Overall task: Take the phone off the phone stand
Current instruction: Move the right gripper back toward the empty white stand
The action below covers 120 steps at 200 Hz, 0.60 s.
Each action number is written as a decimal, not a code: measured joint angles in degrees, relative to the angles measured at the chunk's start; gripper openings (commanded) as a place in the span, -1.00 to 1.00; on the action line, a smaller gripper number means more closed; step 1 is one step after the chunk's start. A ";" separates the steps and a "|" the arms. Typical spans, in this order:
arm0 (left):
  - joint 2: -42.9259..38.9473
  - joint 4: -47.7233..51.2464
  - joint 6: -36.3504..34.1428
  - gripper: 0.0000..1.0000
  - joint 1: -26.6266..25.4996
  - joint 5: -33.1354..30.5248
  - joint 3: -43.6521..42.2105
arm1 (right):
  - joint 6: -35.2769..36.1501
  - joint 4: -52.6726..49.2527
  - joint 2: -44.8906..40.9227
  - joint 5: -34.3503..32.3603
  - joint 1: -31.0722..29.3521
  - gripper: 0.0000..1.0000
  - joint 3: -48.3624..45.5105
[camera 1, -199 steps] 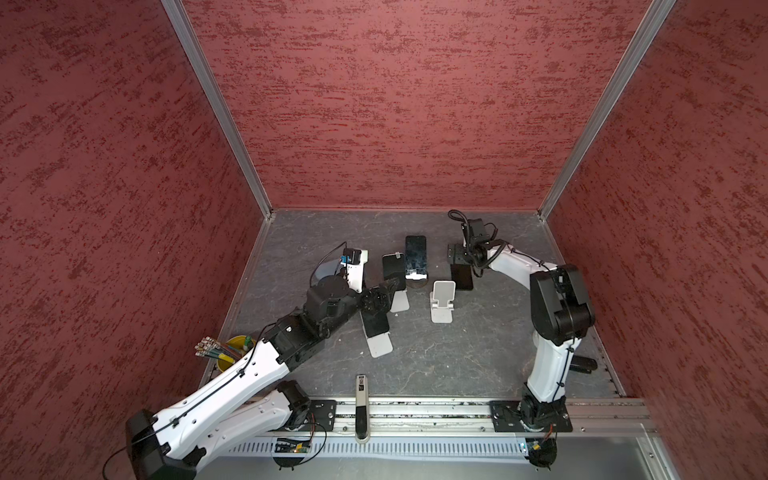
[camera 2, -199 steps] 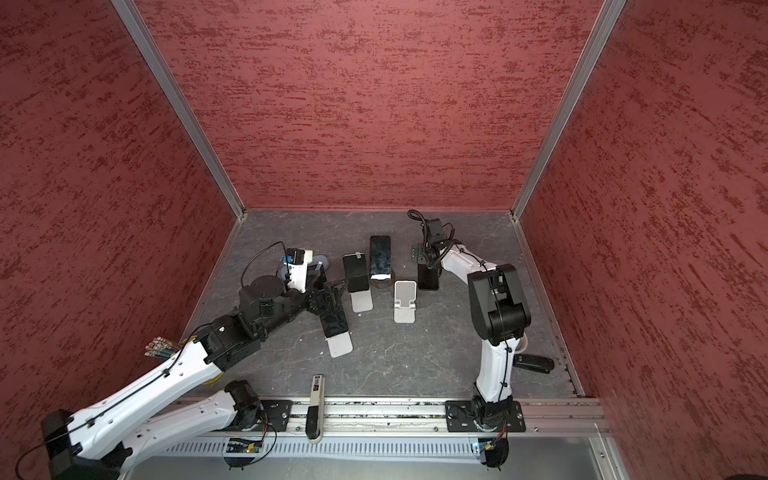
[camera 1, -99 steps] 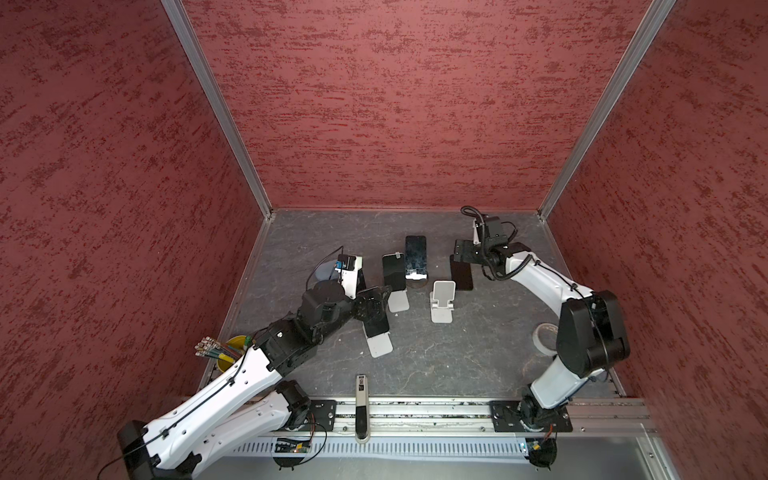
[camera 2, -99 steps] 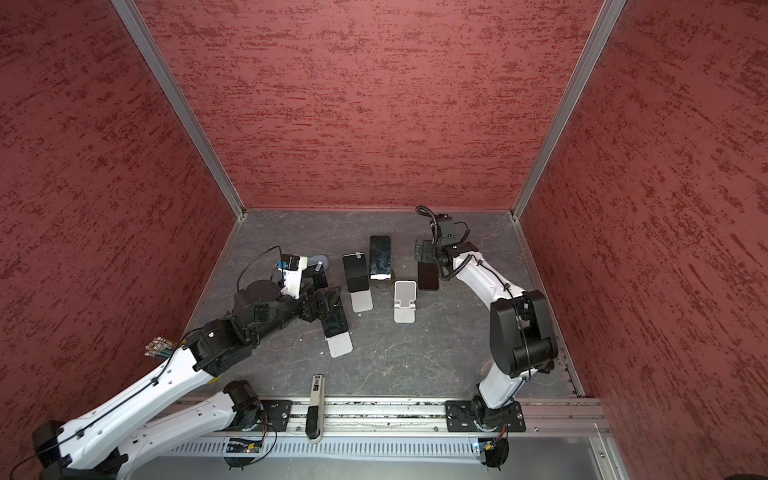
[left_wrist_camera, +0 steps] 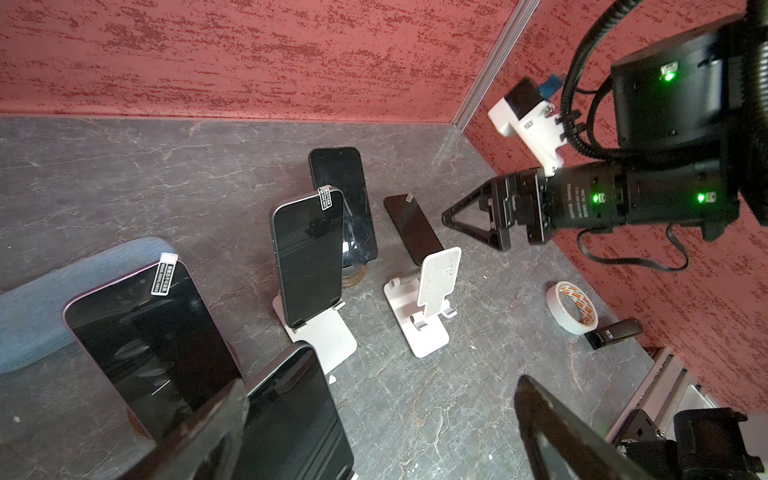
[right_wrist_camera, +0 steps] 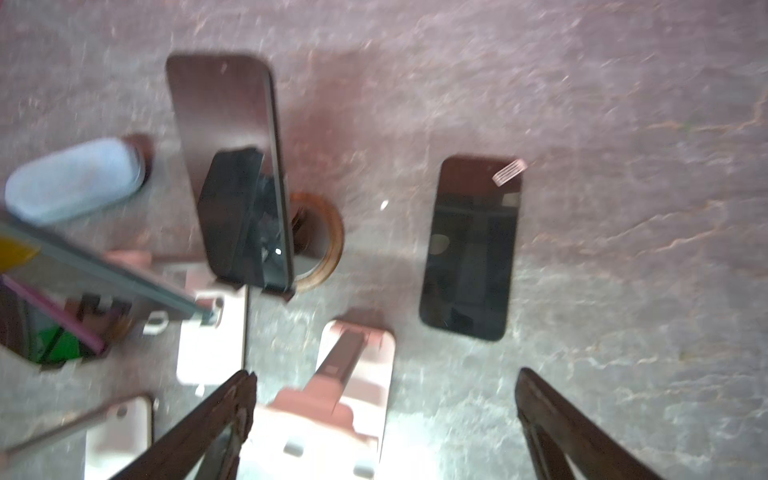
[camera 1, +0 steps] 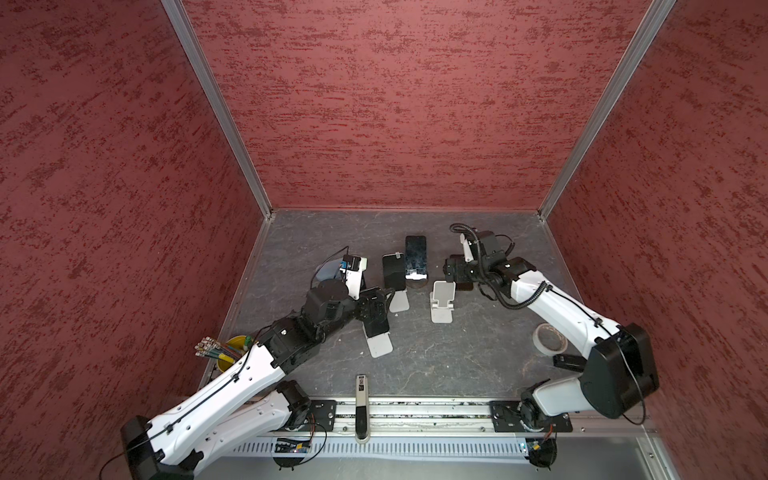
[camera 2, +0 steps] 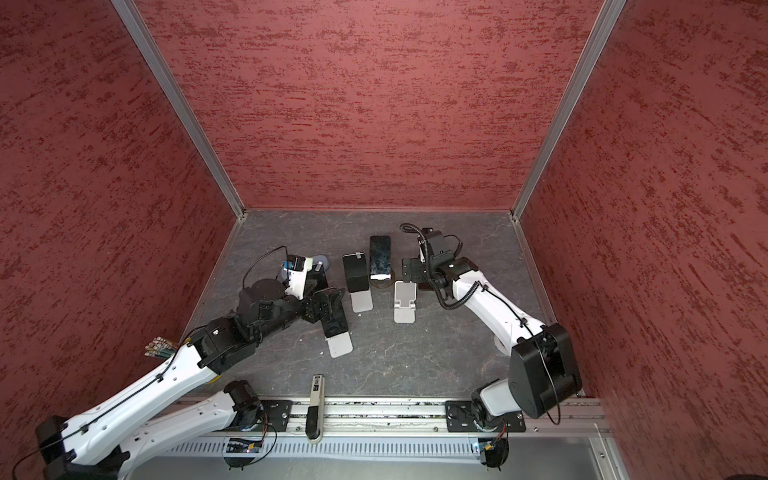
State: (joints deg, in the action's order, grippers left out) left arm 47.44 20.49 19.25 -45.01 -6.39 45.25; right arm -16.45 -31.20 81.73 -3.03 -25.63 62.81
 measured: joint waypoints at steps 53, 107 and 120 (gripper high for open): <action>0.26 -2.78 0.42 0.99 0.00 0.39 -0.52 | -2.93 -0.72 -2.78 -2.14 -3.72 0.97 -2.40; 2.49 -5.07 0.90 0.99 0.00 1.25 -0.79 | -5.33 -0.22 -2.49 -4.17 -7.80 0.97 -2.64; 2.67 -5.09 0.92 0.99 0.00 1.42 -0.81 | -5.84 0.04 -1.97 -4.70 -8.66 0.98 -2.64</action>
State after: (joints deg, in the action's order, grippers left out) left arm 50.11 15.40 20.16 -45.01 -4.97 44.45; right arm -22.28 -31.16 79.77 -7.73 -34.28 60.16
